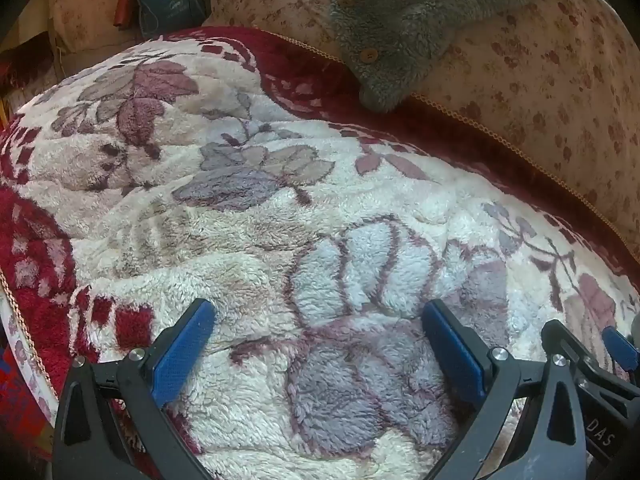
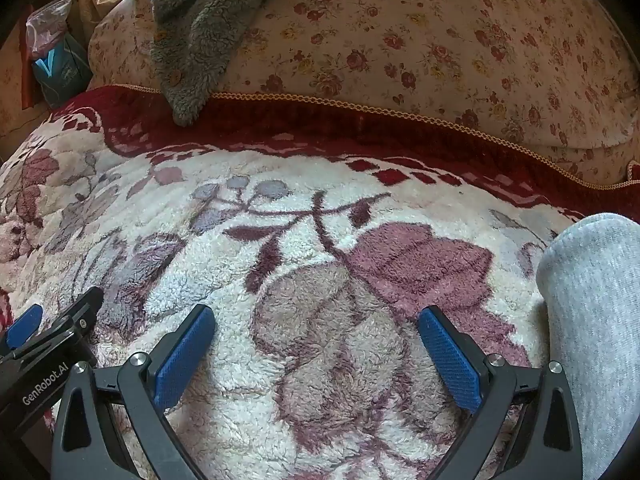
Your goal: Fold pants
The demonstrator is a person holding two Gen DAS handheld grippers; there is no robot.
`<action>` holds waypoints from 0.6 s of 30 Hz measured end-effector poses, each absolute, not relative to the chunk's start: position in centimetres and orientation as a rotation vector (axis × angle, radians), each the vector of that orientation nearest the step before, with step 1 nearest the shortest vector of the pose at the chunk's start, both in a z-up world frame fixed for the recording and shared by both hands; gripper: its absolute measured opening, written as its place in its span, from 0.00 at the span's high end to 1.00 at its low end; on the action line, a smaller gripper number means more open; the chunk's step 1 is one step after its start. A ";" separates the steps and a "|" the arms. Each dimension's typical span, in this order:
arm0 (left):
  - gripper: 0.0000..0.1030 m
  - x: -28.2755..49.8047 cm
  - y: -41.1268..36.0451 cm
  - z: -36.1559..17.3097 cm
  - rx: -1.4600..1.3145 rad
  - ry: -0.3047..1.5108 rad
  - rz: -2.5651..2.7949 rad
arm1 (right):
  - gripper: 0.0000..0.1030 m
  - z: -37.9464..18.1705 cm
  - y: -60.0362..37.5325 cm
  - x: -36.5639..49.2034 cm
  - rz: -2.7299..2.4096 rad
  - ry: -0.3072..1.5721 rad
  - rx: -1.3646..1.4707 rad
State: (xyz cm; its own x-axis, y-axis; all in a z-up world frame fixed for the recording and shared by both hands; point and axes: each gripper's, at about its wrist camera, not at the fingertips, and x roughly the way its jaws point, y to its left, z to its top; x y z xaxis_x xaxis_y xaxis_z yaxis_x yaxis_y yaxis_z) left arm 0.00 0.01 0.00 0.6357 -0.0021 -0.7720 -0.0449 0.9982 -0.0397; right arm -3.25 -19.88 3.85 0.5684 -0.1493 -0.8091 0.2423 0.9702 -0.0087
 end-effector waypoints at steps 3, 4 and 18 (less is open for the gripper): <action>0.00 0.0 0.1 0.0 -0.059 0.881 0.023 | 0.00 3.8 -19.9 -3.3 -0.231 0.939 0.107; 0.00 0.0 0.2 0.0 -0.058 0.881 0.024 | 0.00 3.8 -19.9 -3.3 -0.231 0.939 0.107; 0.00 0.0 0.0 0.0 -0.052 0.882 0.027 | 0.00 3.9 -19.9 -3.2 -0.230 0.939 0.107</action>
State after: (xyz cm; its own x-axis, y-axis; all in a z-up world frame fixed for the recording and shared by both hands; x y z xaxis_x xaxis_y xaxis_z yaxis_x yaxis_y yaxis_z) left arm 0.00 0.00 0.00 0.6357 0.0024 -0.7719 -0.0450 0.9984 -0.0339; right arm -3.22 -19.89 3.86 0.5685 -0.1493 -0.8090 0.2423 0.9702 -0.0088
